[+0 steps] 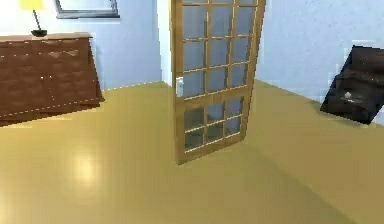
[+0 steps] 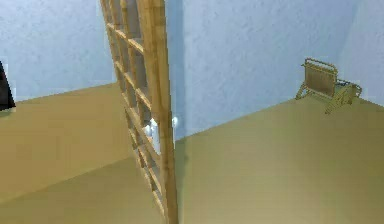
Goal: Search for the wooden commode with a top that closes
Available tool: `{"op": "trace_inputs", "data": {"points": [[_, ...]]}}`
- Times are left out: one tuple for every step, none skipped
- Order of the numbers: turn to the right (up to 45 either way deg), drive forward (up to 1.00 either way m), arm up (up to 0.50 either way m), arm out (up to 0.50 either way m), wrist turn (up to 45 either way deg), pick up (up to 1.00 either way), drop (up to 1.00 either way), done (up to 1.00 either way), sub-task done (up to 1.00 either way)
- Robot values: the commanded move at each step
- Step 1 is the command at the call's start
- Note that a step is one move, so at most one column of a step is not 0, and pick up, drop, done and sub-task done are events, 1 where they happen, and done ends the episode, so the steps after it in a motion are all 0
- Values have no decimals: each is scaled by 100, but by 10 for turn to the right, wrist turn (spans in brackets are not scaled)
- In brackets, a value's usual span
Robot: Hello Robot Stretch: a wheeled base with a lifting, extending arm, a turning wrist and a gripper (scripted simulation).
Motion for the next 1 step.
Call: {"op": "trace_inputs", "data": {"points": [[150,0,0,0,0,0,0,0,0]]}}
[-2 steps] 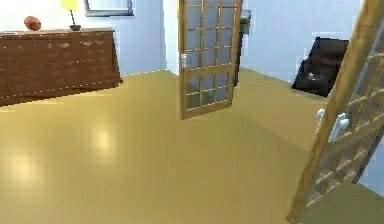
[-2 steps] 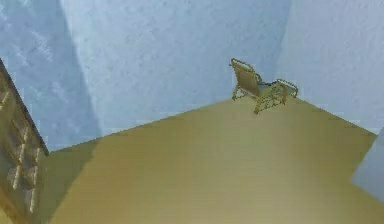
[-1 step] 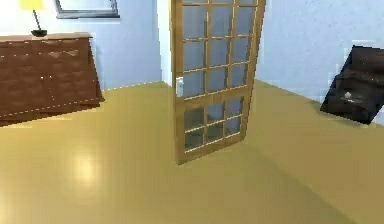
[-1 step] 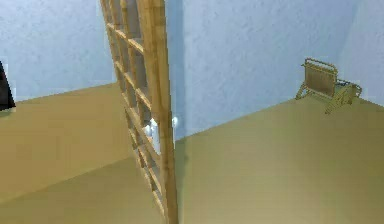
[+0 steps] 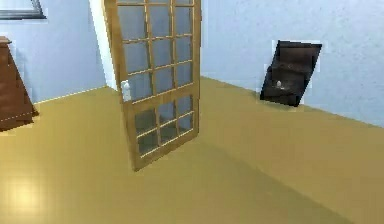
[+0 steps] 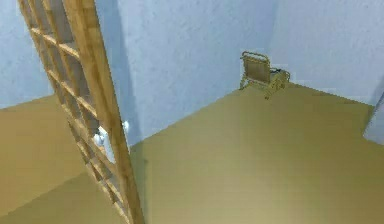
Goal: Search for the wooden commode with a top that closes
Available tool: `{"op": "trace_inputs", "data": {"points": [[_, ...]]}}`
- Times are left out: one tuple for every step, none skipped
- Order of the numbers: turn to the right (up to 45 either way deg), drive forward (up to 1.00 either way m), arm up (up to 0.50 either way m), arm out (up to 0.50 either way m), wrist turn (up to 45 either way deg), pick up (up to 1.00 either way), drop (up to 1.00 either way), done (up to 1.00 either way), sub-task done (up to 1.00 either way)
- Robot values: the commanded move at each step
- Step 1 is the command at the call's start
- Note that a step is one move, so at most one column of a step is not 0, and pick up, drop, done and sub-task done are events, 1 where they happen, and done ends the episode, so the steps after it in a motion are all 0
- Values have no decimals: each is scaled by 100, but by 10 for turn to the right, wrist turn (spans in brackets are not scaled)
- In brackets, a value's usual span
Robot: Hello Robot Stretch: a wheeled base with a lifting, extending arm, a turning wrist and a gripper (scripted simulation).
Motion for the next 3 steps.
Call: {"op": "trace_inputs", "data": {"points": [[0,45,0,0,0,0,0,0,0],[420,0,0,0,0,0,0,0,0],[0,100,0,0,0,0,0,0,0]]}}
